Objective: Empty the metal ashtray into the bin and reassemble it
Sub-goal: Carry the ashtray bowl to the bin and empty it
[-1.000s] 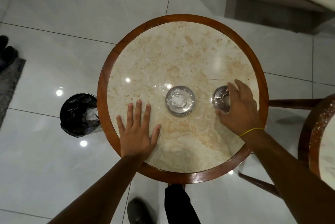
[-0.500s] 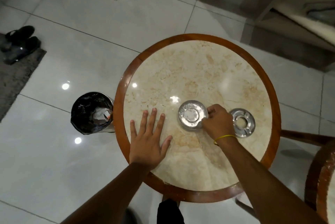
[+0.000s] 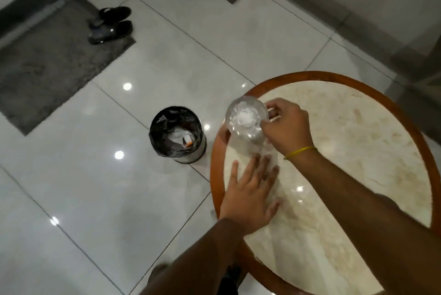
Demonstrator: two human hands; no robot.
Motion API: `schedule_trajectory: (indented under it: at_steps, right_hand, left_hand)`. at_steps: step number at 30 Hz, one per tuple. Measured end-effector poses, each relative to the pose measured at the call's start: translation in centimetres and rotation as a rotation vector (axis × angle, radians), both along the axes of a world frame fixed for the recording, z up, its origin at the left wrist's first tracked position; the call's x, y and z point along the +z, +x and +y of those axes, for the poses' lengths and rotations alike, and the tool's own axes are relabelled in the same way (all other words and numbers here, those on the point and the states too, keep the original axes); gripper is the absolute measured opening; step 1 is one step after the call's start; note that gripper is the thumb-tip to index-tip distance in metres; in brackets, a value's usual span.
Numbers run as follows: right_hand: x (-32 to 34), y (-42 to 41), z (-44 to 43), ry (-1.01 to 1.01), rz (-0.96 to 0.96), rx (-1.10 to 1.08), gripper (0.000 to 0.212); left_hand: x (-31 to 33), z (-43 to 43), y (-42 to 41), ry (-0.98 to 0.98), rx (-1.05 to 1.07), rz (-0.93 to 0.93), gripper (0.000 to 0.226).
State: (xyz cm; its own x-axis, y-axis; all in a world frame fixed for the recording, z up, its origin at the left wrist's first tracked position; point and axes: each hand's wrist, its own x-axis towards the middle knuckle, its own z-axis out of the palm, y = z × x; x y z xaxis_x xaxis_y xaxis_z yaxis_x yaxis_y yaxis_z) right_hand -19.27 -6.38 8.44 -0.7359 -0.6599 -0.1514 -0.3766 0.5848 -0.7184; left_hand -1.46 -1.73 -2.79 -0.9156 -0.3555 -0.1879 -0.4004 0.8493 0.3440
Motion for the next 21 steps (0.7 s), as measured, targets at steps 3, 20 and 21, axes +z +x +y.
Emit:
schedule_trajectory:
  at_steps: [3, 20, 21]
  right_hand:
    - [-0.5, 2.2, -5.5, -0.025, 0.073, 0.144, 0.022]
    - [-8.2, 12.0, -14.3, 0.081, 0.699, 0.917, 0.031]
    - [-8.2, 12.0, -14.3, 0.082, 0.712, 0.907, 0.032]
  left_hand:
    - [0.3, -0.4, 0.0, 0.069, -0.027, -0.008, 0.075]
    - [0.5, -0.2, 0.7, -0.011, 0.039, -0.004, 0.076]
    - [0.5, -0.2, 0.7, -0.022, 0.038, -0.008, 0.076]
